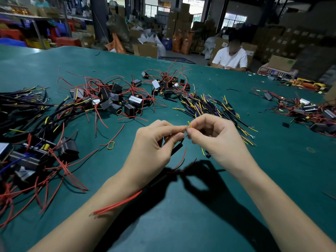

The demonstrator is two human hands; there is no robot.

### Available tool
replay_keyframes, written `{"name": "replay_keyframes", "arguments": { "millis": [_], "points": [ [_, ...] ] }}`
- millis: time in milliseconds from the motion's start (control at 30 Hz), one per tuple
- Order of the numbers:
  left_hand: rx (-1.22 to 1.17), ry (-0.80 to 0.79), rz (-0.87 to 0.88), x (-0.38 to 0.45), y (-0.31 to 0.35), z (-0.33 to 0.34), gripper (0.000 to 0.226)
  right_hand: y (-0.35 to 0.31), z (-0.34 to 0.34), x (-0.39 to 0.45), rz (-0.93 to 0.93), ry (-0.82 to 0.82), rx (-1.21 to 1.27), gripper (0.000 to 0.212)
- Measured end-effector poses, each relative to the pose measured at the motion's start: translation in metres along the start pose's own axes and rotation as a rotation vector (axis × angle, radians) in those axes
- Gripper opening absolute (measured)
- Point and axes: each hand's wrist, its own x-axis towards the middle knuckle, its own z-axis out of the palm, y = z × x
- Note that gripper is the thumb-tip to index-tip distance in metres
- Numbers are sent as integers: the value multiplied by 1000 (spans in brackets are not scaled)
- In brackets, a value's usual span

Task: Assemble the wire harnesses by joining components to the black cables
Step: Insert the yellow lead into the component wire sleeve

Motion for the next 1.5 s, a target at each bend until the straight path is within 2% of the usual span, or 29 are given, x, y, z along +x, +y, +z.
{"name": "replay_keyframes", "arguments": {
  "millis": [833,1200,1500],
  "points": [
    [84,30,57,0,0,-2,13,4,6,-1,29,44,67,18],
    [103,54,-1,0,9,-3,14,2,5,-3,-128,52,-83,18],
    [244,-30,95,3,11,-17,10,7,6,-1,-56,35,-54,21]
  ]
}}
